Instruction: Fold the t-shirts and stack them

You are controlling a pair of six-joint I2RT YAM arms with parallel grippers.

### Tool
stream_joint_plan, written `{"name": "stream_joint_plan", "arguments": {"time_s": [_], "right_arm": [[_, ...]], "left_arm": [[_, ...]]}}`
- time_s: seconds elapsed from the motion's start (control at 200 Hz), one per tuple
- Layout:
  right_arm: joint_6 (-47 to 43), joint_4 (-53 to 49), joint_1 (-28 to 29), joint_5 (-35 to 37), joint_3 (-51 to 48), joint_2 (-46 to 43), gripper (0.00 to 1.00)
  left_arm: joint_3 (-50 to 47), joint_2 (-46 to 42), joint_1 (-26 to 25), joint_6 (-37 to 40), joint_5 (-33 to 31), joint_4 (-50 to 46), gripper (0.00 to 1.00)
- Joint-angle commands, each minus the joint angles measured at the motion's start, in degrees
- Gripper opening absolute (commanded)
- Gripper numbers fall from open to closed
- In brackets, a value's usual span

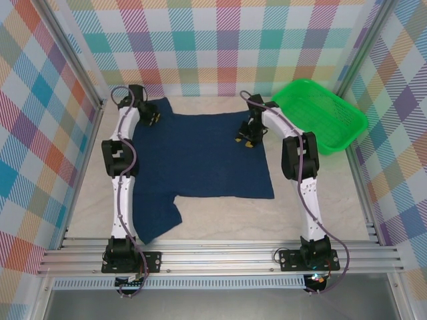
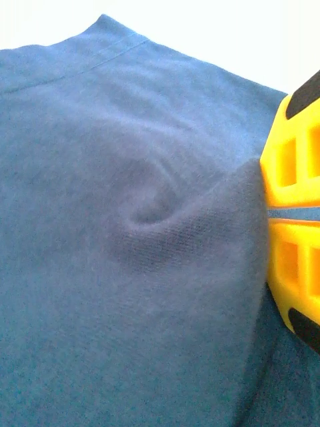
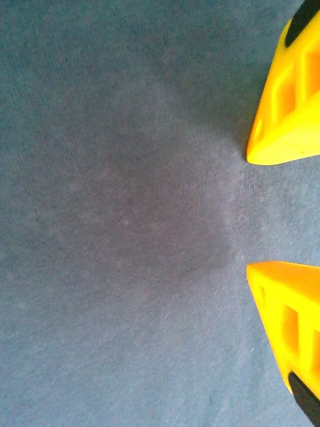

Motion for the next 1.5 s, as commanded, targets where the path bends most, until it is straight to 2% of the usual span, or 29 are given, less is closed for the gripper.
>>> {"name": "stream_joint_plan", "arguments": {"time_s": [0.0,0.12,0.225,0.315,0.455,0.495,0.555,0.62,0.75,0.8,0.925,1.045,1.16,1.245,1.349,1.494], "right_arm": [[-0.61,-5.0,-2.76,2.55,2.3,4.32,0.44],[-1.89,-7.03,-3.86,2.3,6.46,6.5,0.45],[-2.72,-7.72,-4.51,0.28,9.92,7.89,0.45],[-5.11,-6.68,-4.15,0.31,10.65,5.8,0.45],[-5.81,-3.41,-3.79,1.63,8.42,-2.45,0.47],[-5.32,-2.87,-3.79,2.03,7.37,-5.0,0.48],[-4.25,-2.73,-3.68,2.7,5.6,-8.77,0.48],[-2.6,-2.21,-3.7,3.35,1.64,-13.27,0.48],[1.31,1.86,-3.55,1.74,-13.35,-24.99,0.48],[2.48,3.55,-3.11,0.5,-19.77,-29.98,0.47],[4.1,5.41,-1.82,-2.88,-35.44,-41.85,0.47],[4.09,7.37,-0.9,-8.81,-49.57,-51.03,0.47],[3.16,9.5,-0.52,-14.6,-60.0,-57.86,0.48],[2.01,9.66,-0.32,-17.23,-65.05,-61.44,0.48],[1.78,8.95,-0.28,-19.05,-68.88,-64.47,0.48],[2.3,8.77,-0.14,-20.38,-71.16,-67.3,0.48]], "left_arm": [[2.59,6.52,-2.76,-2.73,3.9,1.22,0.15],[2.72,7.9,-3.78,-6.75,6.3,10.88,0.18],[5.51,8.01,-4.23,-6.78,7.76,15.33,0.29],[6.32,3.06,-4.12,-3.56,5.1,11.69,0.41],[4.77,-8.86,-3.51,2.55,-1.69,1.03,0.62],[3.53,-12.43,-3.54,3.62,-4.71,-3.2,0.67],[-0.09,-18.61,-3.28,3.86,-9.24,-10.67,0.67],[-7.8,-26.39,-2.84,3.34,-13.08,-17.92,0.66],[-43.53,-48.97,-3.02,1.77,-14.13,-15.47,0.6],[-55.31,-55.57,-3.12,2.36,-13.9,-17.54,0.57],[-85.19,-74.16,-4.05,4.12,-9.47,-19.18,0.52],[-104.46,-87.49,-8.74,2.85,-4.67,-19.65,0.48],[-114.7,-97.95,-13.44,-1.78,-3.13,-19.0,0.48],[-120.37,-102.74,-14.94,-4.25,-0.54,-15.75,0.48],[-122.67,-104.53,-16.34,-5.64,-1.25,-15.19,0.47],[-122.52,-104.69,-16.43,-3.59,-4.86,-15.91,0.46]]}}
